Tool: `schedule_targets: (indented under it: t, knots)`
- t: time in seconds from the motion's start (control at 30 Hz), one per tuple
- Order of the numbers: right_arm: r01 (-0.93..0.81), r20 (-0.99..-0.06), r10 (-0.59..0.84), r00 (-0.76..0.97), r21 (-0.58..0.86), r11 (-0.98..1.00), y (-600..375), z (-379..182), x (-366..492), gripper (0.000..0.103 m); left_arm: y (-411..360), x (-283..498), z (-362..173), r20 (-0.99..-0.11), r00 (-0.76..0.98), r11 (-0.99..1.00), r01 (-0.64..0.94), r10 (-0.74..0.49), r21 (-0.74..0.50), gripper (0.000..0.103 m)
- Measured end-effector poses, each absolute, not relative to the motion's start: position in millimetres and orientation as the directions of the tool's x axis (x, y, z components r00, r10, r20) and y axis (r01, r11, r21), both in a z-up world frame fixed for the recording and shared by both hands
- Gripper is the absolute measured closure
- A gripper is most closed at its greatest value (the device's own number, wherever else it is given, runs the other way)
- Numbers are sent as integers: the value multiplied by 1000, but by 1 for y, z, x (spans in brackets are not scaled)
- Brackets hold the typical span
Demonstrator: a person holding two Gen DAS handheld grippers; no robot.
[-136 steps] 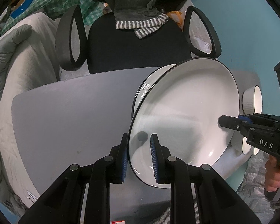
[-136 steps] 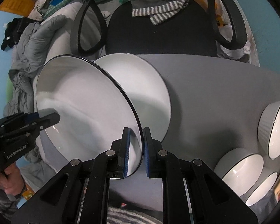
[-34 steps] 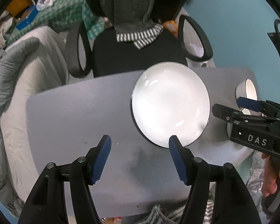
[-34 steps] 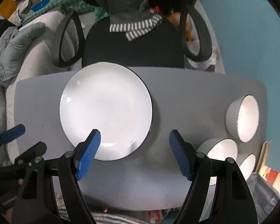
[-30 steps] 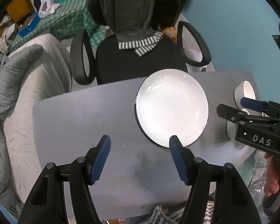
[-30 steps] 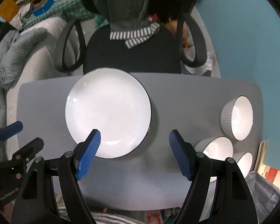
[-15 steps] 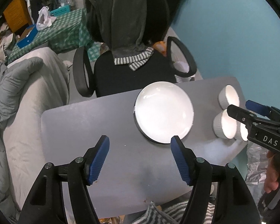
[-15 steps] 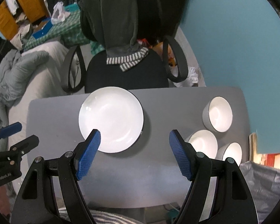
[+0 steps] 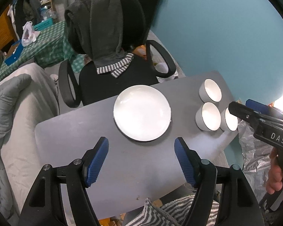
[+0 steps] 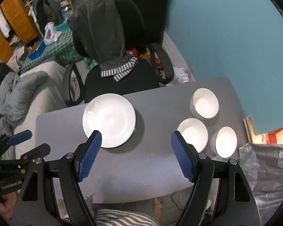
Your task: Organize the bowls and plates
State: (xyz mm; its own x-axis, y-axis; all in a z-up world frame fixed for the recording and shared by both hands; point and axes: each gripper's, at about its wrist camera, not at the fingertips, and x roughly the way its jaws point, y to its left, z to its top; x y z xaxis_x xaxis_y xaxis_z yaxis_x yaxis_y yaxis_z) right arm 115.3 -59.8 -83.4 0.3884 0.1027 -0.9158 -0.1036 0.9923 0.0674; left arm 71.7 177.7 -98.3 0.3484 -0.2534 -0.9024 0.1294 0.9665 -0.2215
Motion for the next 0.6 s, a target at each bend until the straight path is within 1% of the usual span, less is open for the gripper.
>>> schedule_targets:
  t: [0.3,0.6]
  knots:
    - [-47,-915,92,393,80,996,-106,-81,103,28,130,74,-82,-895,356,959,184,-268,-214,29]
    - [-38,-922,99,374,92,995,-160,-83,107,28,67,84,-78,-901,344,954,231,-266,-193,29]
